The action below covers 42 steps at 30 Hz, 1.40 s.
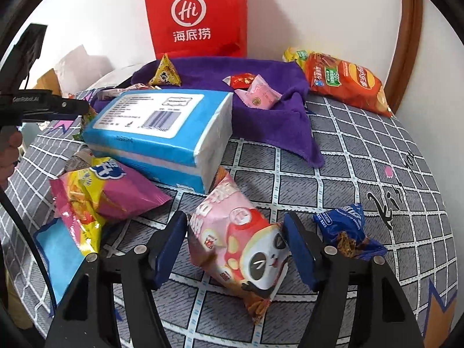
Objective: Organize snacks
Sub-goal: 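Move the right gripper to the pink panda bag while the left reaches the green snack bag, then grasp the pink panda bag with the right gripper while the left grasps the green bag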
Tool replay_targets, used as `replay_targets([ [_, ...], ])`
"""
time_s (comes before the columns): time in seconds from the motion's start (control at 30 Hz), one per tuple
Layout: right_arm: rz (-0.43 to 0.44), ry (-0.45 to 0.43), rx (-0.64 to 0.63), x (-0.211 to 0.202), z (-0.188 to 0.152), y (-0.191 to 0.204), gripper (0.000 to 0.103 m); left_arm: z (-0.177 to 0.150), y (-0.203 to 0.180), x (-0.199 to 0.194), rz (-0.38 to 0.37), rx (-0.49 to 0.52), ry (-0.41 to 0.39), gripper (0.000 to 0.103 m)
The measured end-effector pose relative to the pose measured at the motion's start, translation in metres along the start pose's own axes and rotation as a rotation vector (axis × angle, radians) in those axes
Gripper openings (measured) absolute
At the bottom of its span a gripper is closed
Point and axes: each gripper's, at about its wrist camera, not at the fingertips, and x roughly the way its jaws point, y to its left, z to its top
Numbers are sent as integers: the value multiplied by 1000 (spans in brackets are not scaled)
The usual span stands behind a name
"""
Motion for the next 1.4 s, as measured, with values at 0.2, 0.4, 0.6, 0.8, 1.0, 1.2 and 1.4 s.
replay_targets([
  [0.2, -47, -12, -6, 6, -5, 2, 71, 3, 6, 21, 38, 13, 4, 63],
  [0.4, -101, -2, 11, 10, -4, 0, 62, 4, 14, 25, -15, 4, 12, 63],
  [0.6, -106, -4, 53, 8, -4, -3, 55, 0, 24, 22, -60, -15, 7, 47],
  [0.8, -47, -10, 110, 2, -3, -1, 52, -5, 31, 15, -95, -32, -2, 39],
  [1.0, -53, -10, 134, -6, 0, 7, 51, -8, 34, -5, -106, -31, -36, 38],
  [1.2, -34, -34, 149, -26, 7, 14, 51, -10, 30, -29, -127, -15, -69, 38],
  [1.4, 2, -76, 131, -52, 19, 31, 51, -8, 13, -52, -179, 7, -96, 38],
])
